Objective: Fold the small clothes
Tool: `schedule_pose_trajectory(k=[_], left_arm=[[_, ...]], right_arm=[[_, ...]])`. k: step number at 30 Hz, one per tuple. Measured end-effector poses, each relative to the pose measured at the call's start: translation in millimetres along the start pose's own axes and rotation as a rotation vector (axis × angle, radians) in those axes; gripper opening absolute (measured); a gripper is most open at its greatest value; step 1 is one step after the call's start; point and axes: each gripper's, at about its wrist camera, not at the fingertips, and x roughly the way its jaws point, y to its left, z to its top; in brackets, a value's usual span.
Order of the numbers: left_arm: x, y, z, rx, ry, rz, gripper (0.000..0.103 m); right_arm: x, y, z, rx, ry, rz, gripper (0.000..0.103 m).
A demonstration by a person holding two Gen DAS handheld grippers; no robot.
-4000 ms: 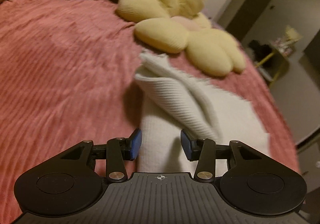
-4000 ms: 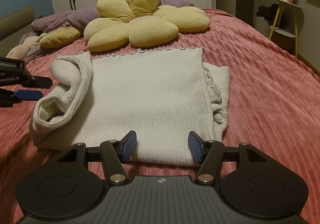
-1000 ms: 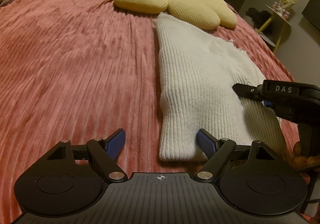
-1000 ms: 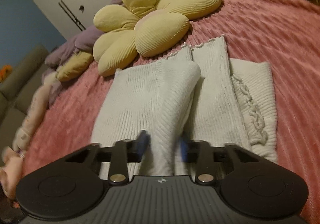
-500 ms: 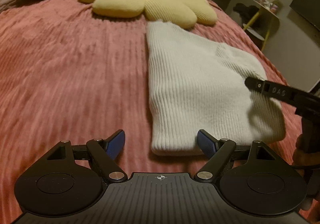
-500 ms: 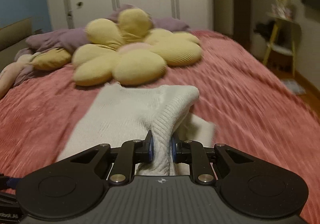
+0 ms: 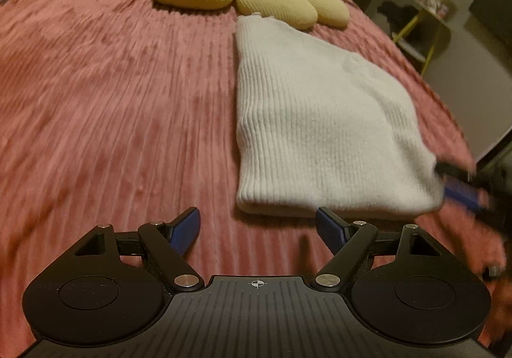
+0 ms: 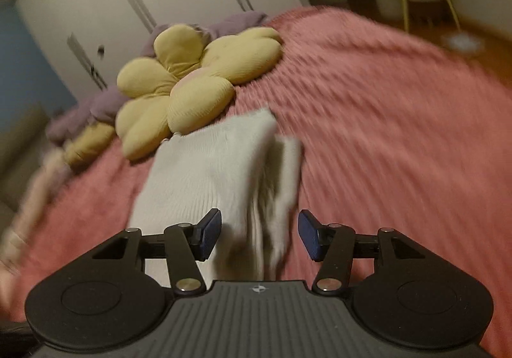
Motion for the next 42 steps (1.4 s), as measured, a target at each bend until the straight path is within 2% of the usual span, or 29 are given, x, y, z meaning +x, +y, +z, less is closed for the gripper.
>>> schedule_pose_trajectory(k=[6, 8, 11, 13, 14, 16, 18, 20, 21, 22, 23, 24, 25, 27, 30, 34, 36, 38, 40, 41, 42], left_arm=[[-12.2, 4.5, -12.9, -0.093, -0.009, -0.033, 0.084], [-15.7, 4.8, -15.6, -0.107, -0.007, -0.039, 0.085], [-18.5, 5.1, -15.6, -0.11, 0.002, -0.024, 0.085], [-21.4, 3.5, -14.5, -0.1, -0.002, -0.009, 0.085], [-22.7, 3.0, -12.2, -0.093, -0.005, -0.003, 0.085], [-26.8, 2.3, -7.2, -0.078, -0.028, -0.002, 0.085], [-27.9, 1.7, -0.5, -0.069, -0.043, -0.003, 0.085], [-25.3, 1.0, 7.8, -0.054, -0.049, 0.01, 0.085], [-23.6, 0.2, 12.0, -0.041, -0.053, 0.022, 0.085], [-22.0, -0.6, 16.4, -0.023, -0.058, 0.032, 0.085], [-20.7, -1.3, 20.6, -0.004, -0.064, 0.042, 0.085], [-19.8, -1.9, 25.8, 0.021, -0.071, 0.054, 0.085], [-19.0, -1.6, 30.9, 0.042, -0.076, 0.062, 0.085], [-15.6, 0.3, 43.8, 0.055, -0.087, 0.079, 0.085], [-1.2, -2.4, 66.5, 0.041, -0.092, 0.059, 0.084], [26.3, -17.2, 77.1, 0.11, -0.051, 0.056, 0.081], [44.6, -21.6, 72.9, 0.152, -0.002, 0.088, 0.08], [52.9, -17.7, 64.8, 0.152, 0.001, 0.086, 0.083], [56.9, -9.1, 61.0, 0.114, 0.0, 0.062, 0.086], [59.9, -5.3, 60.2, 0.095, 0.005, 0.048, 0.089], [63.6, -2.8, 58.9, 0.084, 0.008, 0.042, 0.09]], right_arm=[[-26.5, -17.9, -39.1, 0.178, 0.022, 0.116, 0.042], [-19.3, -15.3, -40.5, 0.196, 0.046, 0.155, 0.042], [-1.4, -14.6, -40.0, 0.241, 0.058, 0.162, 0.042], [7.3, -15.0, -38.2, 0.28, 0.047, 0.168, 0.028], [10.3, -12.3, -37.1, 0.272, 0.049, 0.165, 0.012], [10.7, -5.0, -35.2, 0.238, 0.057, 0.141, 0.012], [0.4, 0.4, -35.2, 0.205, 0.016, 0.179, 0.011], [-4.9, -4.6, -35.2, 0.229, -0.009, 0.227, 0.011], [-3.5, -7.3, -35.5, 0.224, -0.004, 0.192, 0.011], [0.9, -9.6, -36.1, 0.193, 0.008, 0.115, 0.012], [6.5, -11.5, -36.8, 0.167, 0.031, 0.052, 0.014], [12.2, -13.5, -37.1, 0.147, 0.061, 0.011, 0.024], [13.2, -16.7, -35.6, 0.148, 0.084, 0.018, 0.024], [1.7, -19.7, -29.0, 0.17, 0.044, 0.041, 0.036], [-11.6, -6.3, -11.9, 0.075, -0.057, -0.001, 0.037], [3.3, 36.8, 3.2, -0.114, -0.082, 0.013, 0.035], [15.1, 60.6, 4.1, -0.234, -0.075, 0.036, 0.026], [32.0, 77.1, -0.8, -0.335, -0.044, 0.026, 0.023], [48.2, 81.3, -6.5, -0.395, -0.01, -0.022, 0.021], [57.5, 78.4, -9.4, -0.415, 0.01, -0.07, 0.016], [63.7, 72.7, -11.9, -0.42, 0.023, -0.088, 0.015]])
